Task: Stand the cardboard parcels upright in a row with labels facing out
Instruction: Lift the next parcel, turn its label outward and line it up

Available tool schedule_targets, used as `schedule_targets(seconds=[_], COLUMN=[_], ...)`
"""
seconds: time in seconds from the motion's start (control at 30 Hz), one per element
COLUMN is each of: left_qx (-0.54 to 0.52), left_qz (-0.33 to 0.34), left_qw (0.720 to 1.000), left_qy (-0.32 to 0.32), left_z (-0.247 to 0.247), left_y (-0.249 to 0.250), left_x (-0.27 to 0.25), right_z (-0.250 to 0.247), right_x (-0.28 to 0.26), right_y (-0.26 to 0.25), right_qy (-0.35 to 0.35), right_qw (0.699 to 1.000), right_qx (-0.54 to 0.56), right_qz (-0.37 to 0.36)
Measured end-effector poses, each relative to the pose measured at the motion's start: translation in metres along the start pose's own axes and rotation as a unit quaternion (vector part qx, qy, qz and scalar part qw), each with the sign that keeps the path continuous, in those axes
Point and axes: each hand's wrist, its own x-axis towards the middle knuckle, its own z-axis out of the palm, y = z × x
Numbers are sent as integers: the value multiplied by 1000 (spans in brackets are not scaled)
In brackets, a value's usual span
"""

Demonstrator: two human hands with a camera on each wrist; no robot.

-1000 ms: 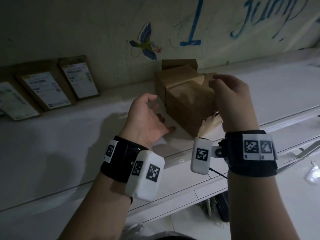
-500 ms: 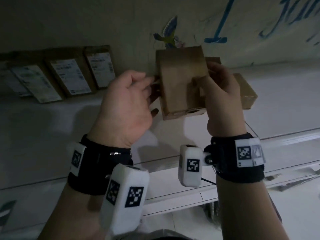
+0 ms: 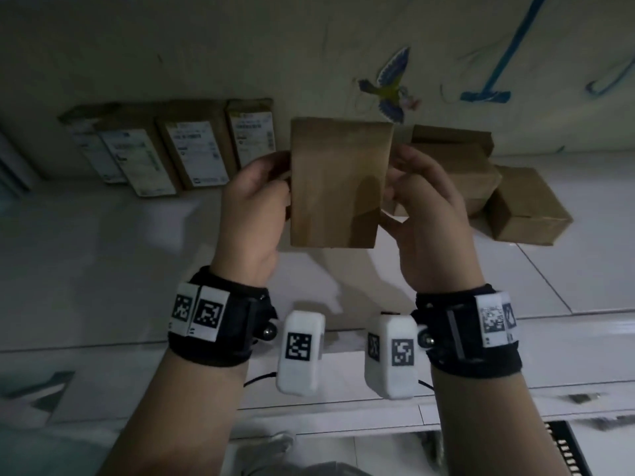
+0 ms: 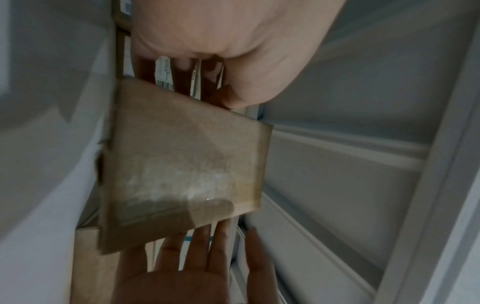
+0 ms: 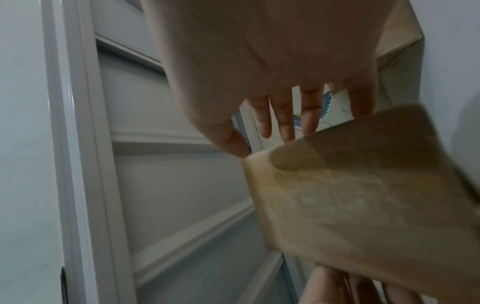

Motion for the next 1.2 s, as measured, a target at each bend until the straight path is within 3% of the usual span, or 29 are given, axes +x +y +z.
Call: schedule_targets(seconds=[0.17,0.4,0.63,0.8,0.93,1.03,1.1,1.2], left_qx=[-70,-17,77,48,-20,-159,-250,-298], left_qz=[6,148,302,314,246,103,19,-21], left_qw=[997,983,919,921,943,969,961,951], left_qy=[-23,-111,-244,-223,-224,-158,-114,-80], left_z=[8,41,55,59,58,52,43,26], left_y=[7,8,3,-11,-17,-12,-11,-8], left_x=[6,2,-11,-5,0,2,12,30], right_z=[-13,-26,-39,-41,-39,-38,-37,-40], right_x=[2,-1,4,9,17,22,24,27], right_y=[-12,-19,-18,-17,-11,-3,1,6], right_qy=[-16,-29,-60,-5,22,12,-21,-73], right_qw=[997,997,991,993,996,997,997,993], right_qx=[71,63,5,54,70,70,75,91], right_qz=[12,43,118,103,59,9,-12,-32])
